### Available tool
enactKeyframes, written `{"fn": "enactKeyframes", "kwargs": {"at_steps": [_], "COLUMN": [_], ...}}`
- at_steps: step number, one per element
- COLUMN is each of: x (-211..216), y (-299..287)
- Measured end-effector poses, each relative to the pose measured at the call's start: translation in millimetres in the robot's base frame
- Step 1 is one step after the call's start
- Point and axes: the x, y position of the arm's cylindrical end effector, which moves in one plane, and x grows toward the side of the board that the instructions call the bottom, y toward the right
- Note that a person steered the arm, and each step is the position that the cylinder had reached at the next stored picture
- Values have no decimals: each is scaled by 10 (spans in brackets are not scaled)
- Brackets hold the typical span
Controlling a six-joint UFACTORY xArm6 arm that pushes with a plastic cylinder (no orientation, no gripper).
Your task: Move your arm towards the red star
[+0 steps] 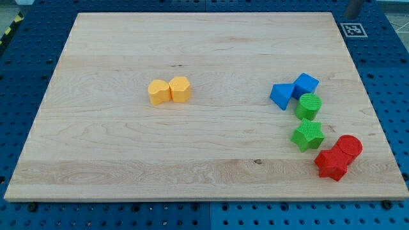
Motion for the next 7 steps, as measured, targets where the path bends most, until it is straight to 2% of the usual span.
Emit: {"fn": "enactKeyframes", "kwargs": {"at_steps": [3,7], "x": [679,2333], "y": [-4,-212]}}
